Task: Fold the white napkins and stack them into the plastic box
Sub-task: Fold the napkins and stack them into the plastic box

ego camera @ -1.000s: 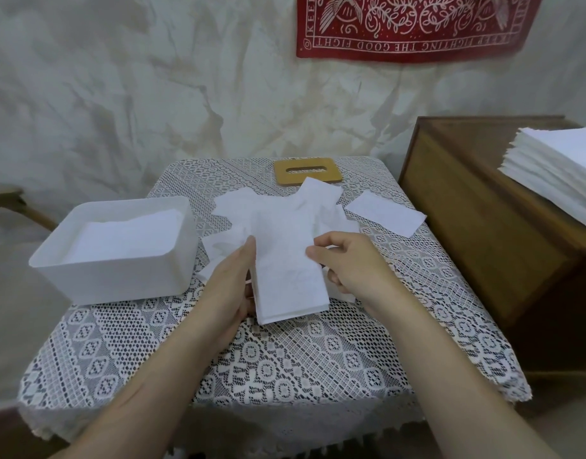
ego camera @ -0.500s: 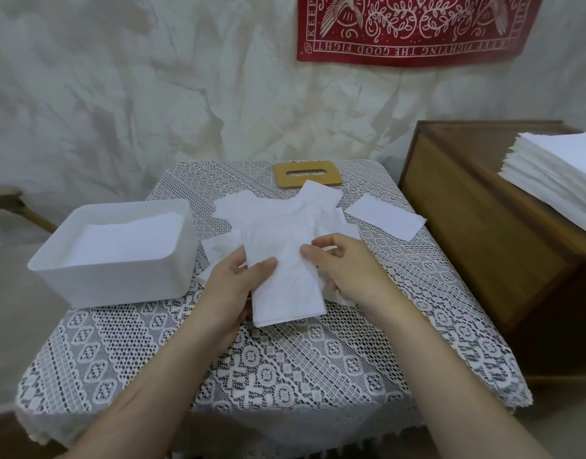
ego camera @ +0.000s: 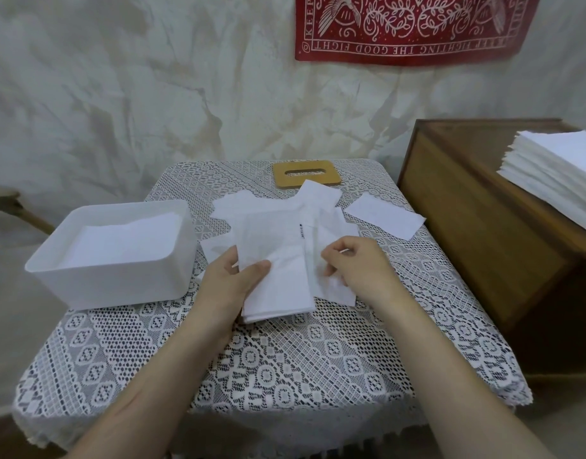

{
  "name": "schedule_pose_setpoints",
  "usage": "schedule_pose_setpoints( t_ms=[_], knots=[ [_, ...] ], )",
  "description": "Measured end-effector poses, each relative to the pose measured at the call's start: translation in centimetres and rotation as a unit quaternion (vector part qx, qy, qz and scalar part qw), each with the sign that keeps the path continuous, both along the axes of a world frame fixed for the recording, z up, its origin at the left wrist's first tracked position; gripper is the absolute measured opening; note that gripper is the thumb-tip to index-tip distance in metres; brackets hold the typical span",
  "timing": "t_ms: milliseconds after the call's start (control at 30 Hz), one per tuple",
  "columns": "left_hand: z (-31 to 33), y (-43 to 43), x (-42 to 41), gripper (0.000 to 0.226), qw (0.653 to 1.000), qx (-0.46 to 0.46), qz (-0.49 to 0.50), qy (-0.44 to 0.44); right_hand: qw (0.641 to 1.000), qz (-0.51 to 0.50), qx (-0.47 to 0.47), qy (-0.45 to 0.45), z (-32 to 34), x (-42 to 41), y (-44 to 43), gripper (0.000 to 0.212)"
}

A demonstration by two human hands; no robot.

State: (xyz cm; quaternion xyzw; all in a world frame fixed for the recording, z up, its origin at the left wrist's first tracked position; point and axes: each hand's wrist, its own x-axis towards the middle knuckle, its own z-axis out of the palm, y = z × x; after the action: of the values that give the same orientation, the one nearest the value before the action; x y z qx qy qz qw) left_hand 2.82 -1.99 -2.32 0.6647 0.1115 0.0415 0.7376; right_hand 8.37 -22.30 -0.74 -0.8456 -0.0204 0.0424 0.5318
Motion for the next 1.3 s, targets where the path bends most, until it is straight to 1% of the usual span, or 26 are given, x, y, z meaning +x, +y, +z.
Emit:
schedule_pose_setpoints(
  t_ms=[100,167,267,467,567,700,800,867,1000,1100,1200,1300],
  knots=[
    [0.0,0.2,0.1,0.026,1.000,-0.014,0.006,0.008,0.987,-0.063,-0.150,-0.014,-0.5,1.0,-2.3,0.013],
    [-0.1,0.1,0.1,0.025,1.000,-0.016,0.005,0.010,0.976,-0.083,-0.199,0.001,-0.8,1.4,-3.3,0.016],
    [0.1,-0.1,0.1,0.024,1.000,-0.014,0.000,0.013,0.973,-0.092,-0.213,0.015,-1.3,1.8,-3.4,0.021],
    [-0.1,-0.2,0.2,0.023,1.000,-0.013,-0.009,0.016,0.957,-0.113,-0.266,-0.009,-1.1,2.3,-2.7,0.034],
    [-0.1,0.0,0.3,0.023,1.000,-0.016,-0.011,0.017,0.956,-0.122,-0.267,-0.007,-1.3,3.1,-2.6,0.036],
    [-0.1,0.3,0.5,0.022,1.000,-0.018,-0.008,0.019,0.961,-0.119,-0.250,-0.003,-1.1,3.6,-2.4,0.025],
    [0.0,0.4,0.6,0.023,1.000,-0.019,-0.011,0.020,0.971,-0.120,-0.209,-0.016,-1.2,4.0,-2.3,0.018],
    [0.0,0.4,0.6,0.023,1.000,-0.017,-0.012,0.020,0.981,-0.109,-0.159,-0.021,-1.2,4.2,-2.1,0.018],
    [0.2,0.2,0.5,0.023,1.000,-0.017,-0.016,0.020,0.997,-0.067,-0.024,-0.012,-0.5,3.9,-2.1,0.014],
    [0.3,0.1,0.1,0.023,1.000,-0.016,-0.017,0.021,0.999,-0.051,0.018,-0.009,-0.1,2.9,-2.4,0.017],
    [0.3,0.2,-0.2,0.022,1.000,-0.015,-0.013,0.024,0.997,-0.048,0.058,-0.033,-0.3,2.2,-2.7,0.026],
    [0.3,0.2,-0.7,0.022,1.000,-0.010,-0.014,0.025,0.995,-0.065,0.066,-0.045,-0.7,1.8,-3.0,0.028]
  ],
)
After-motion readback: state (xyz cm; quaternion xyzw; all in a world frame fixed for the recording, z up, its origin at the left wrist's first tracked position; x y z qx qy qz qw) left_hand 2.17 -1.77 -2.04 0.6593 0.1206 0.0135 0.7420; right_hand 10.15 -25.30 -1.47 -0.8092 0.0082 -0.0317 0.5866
